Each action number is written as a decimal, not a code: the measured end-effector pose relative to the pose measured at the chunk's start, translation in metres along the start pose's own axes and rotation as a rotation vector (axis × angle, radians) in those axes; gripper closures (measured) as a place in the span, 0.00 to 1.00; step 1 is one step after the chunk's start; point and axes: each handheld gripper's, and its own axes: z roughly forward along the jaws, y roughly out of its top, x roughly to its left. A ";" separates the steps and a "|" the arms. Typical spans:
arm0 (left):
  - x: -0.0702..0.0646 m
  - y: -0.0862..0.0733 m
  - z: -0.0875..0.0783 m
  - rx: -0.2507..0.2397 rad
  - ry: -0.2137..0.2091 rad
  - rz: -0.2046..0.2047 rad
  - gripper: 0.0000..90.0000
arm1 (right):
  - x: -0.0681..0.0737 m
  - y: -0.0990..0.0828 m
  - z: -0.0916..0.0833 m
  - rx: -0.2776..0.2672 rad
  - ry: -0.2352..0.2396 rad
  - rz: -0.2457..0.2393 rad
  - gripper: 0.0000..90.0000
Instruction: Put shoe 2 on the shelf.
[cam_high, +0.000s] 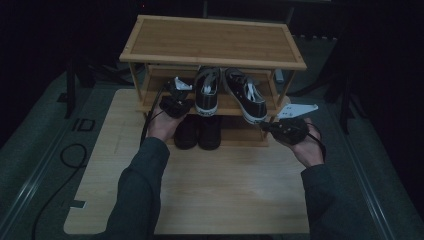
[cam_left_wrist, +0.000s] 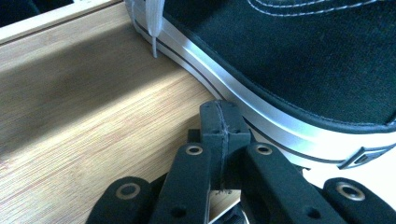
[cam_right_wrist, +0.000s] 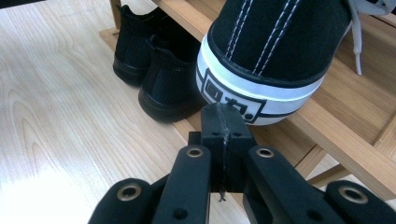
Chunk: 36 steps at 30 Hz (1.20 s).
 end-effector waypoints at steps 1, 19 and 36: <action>0.000 0.000 0.000 0.000 0.000 0.000 1.00 | 0.000 0.001 0.001 -0.004 0.004 -0.001 1.00; 0.000 0.001 0.000 0.003 -0.003 0.004 1.00 | 0.010 0.008 0.016 -0.026 0.030 -0.011 1.00; 0.001 0.000 0.000 0.003 -0.010 0.008 1.00 | 0.005 0.014 0.019 -0.055 -0.025 0.027 1.00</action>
